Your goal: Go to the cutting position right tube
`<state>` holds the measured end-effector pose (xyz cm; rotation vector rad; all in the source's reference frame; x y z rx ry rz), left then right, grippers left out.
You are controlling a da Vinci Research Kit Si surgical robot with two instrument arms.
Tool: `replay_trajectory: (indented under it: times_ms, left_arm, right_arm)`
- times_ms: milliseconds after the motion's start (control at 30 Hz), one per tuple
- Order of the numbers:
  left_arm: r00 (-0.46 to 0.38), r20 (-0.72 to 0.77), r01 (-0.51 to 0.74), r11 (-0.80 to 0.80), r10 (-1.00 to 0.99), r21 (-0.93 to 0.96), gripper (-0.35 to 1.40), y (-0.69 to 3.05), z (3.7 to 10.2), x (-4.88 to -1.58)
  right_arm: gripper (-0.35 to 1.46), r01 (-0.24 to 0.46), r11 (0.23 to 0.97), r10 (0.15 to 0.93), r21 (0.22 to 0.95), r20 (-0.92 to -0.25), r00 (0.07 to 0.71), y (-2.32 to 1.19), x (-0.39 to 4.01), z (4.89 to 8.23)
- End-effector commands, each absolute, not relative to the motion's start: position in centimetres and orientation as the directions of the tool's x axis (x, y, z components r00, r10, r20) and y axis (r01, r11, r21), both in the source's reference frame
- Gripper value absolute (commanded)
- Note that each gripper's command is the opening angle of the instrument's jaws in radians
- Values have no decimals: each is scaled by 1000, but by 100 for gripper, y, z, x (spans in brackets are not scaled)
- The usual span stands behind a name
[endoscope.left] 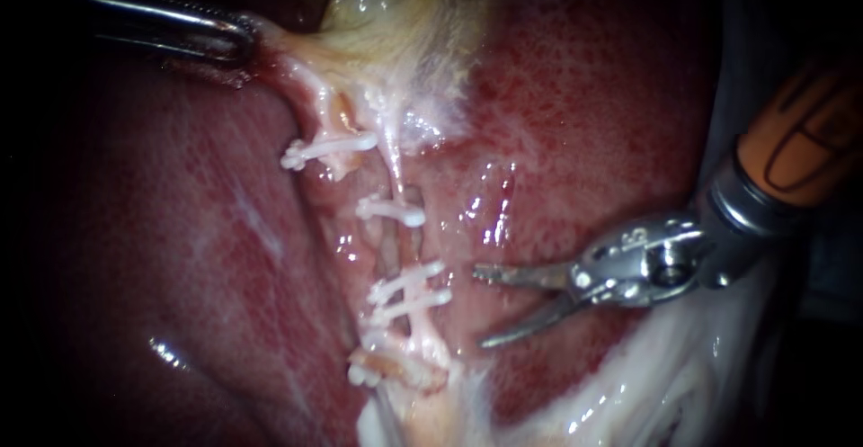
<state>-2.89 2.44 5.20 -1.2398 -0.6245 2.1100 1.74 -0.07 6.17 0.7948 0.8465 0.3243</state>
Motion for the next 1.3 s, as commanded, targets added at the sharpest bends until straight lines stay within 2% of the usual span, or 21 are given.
replay_trajectory:
  times_ms: [33,333,500,1067,1300]
  left_arm:
    - [-379,-602,-262,-705,703,-659,-35,243,520,-288]
    - [-379,-602,-263,-705,703,-658,-35,243,520,-288]
    - [-379,-602,-263,-706,703,-658,-35,243,520,-288]
    - [-379,-602,-263,-706,703,-658,-35,242,520,-288]
    - [-379,-602,-263,-706,703,-658,-35,242,520,-288]
  right_arm:
    - [143,45,659,558,751,-528,640,-4,176,622]
    - [143,33,574,612,818,-455,647,17,187,653]
    - [143,49,537,634,842,-441,635,19,193,665]
    - [145,169,404,691,899,-421,588,18,232,681]
    - [141,261,364,714,894,-448,538,16,246,687]
